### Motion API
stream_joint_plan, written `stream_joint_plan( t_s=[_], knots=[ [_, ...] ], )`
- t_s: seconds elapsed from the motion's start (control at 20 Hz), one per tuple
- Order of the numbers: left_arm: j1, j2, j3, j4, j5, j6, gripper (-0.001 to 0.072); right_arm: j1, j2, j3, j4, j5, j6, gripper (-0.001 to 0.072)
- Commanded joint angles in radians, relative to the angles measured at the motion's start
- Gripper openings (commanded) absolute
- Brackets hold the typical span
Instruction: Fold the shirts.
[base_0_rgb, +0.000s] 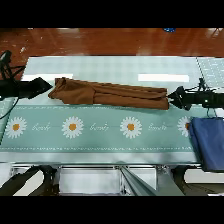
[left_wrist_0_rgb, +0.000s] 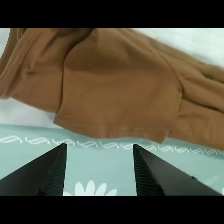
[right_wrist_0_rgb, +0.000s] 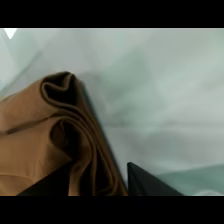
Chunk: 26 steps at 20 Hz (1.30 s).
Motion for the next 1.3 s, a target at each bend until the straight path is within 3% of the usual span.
stream_joint_plan(
  t_s=[0.0, 0.05, 0.1, 0.15, 0.2, 0.25, 0.3, 0.35, 0.4, 0.5, 0.6, 0.8, 1.0, 1.25],
  knots=[
    [-0.024, 0.034, -0.047, -0.04, 0.019, 0.007, 0.0506, 0.074, -0.069, 0.034, 0.044, -0.005, -0.008, 0.0417],
    [-0.024, 0.032, -0.047, -0.048, 0.025, 0.007, 0.0506, 0.108, -0.083, 0.053, 0.059, -0.005, -0.008, 0.0406],
    [-0.024, 0.027, -0.047, -0.058, 0.026, 0.007, 0.0506, 0.138, -0.094, 0.076, 0.056, -0.005, -0.008, 0.0325],
    [-0.024, 0.021, -0.047, -0.066, 0.026, 0.008, 0.0505, 0.169, -0.1, 0.1, 0.053, -0.006, -0.022, 0.0108],
    [-0.024, 0.014, -0.047, -0.073, 0.025, 0.007, 0.0505, 0.187, -0.098, 0.123, 0.053, -0.003, -0.036, 0.0028],
    [-0.024, 0.008, -0.047, -0.085, 0.025, 0.007, 0.05, 0.193, -0.09, 0.148, 0.047, 0.019, -0.049, 0.0028],
    [-0.024, 0.003, -0.047, -0.096, 0.024, 0.007, 0.0387, 0.189, -0.072, 0.166, 0.026, 0.043, -0.047, 0.0027],
    [-0.025, 0.002, -0.047, -0.109, 0.024, 0.008, 0.0154, 0.178, -0.036, 0.169, 0.002, 0.063, -0.042, 0.0027],
    [-0.029, 0.001, -0.047, -0.134, 0.029, 0.033, 0.0024, 0.166, 0.006, 0.169, -0.04, 0.09, -0.032, 0.0027],
    [-0.058, -0.011, -0.045, -0.225, 0.045, 0.127, 0.0021, 0.152, 0.124, 0.165, -0.188, 0.164, 0.013, 0.0027],
    [-0.145, -0.065, -0.018, -0.263, 0.064, 0.14, 0.0021, 0.153, 0.288, 0.121, -0.317, 0.216, 0.067, 0.0027],
    [-0.451, -0.306, 0.14, -0.262, 0.107, 0.137, 0.002, 0.153, 0.69, -0.043, -0.394, 0.302, 0.154, 0.0027],
    [-0.732, -0.631, 0.442, -0.262, 0.052, 0.057, 0.002, 0.153, 0.978, -0.084, -0.378, 0.375, 0.245, 0.0027],
    [-0.967, -0.948, 0.809, -0.263, -0.138, -0.067, 0.002, 0.153, 1.105, -0.084, -0.277, 0.409, 0.275, 0.0027]
  ],
)
